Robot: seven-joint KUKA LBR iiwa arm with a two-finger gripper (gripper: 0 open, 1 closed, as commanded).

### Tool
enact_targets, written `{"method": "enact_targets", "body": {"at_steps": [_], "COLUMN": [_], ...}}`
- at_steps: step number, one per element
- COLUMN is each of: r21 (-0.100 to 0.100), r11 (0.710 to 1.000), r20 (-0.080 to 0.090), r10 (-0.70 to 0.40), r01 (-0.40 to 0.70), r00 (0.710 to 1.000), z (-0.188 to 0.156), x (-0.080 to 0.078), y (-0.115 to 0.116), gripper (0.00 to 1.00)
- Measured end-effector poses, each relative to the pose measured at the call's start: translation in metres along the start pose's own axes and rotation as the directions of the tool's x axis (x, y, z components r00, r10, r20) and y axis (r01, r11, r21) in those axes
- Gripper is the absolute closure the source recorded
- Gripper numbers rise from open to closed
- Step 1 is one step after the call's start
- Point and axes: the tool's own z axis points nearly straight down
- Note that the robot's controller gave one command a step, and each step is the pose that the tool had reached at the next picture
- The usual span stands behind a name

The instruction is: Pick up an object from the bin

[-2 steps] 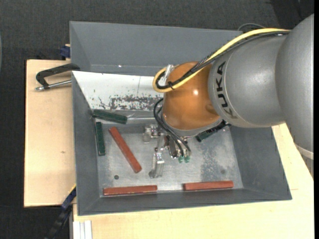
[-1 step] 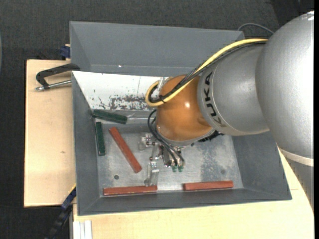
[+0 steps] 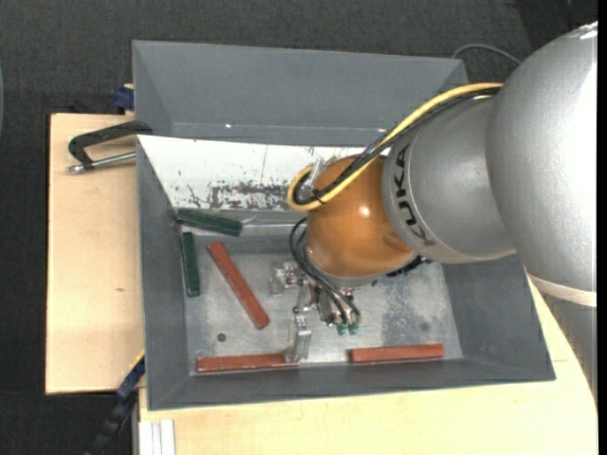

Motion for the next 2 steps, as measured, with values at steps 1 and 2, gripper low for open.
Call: {"method": "enact_targets", "body": {"at_steps": [1,2], "r21": [0.002,-0.001], "r11": [0.996,1.0], "r20": [0.008,0.007], "r10": [-0.086,-0.021], "r01": [0.086,0.021], "r00": [0.996,1.0], "z": [0.006,0.008], "x": [-0.003,-0.007], "y": [0.036,0.07], "gripper": [0.0,0.0]}}
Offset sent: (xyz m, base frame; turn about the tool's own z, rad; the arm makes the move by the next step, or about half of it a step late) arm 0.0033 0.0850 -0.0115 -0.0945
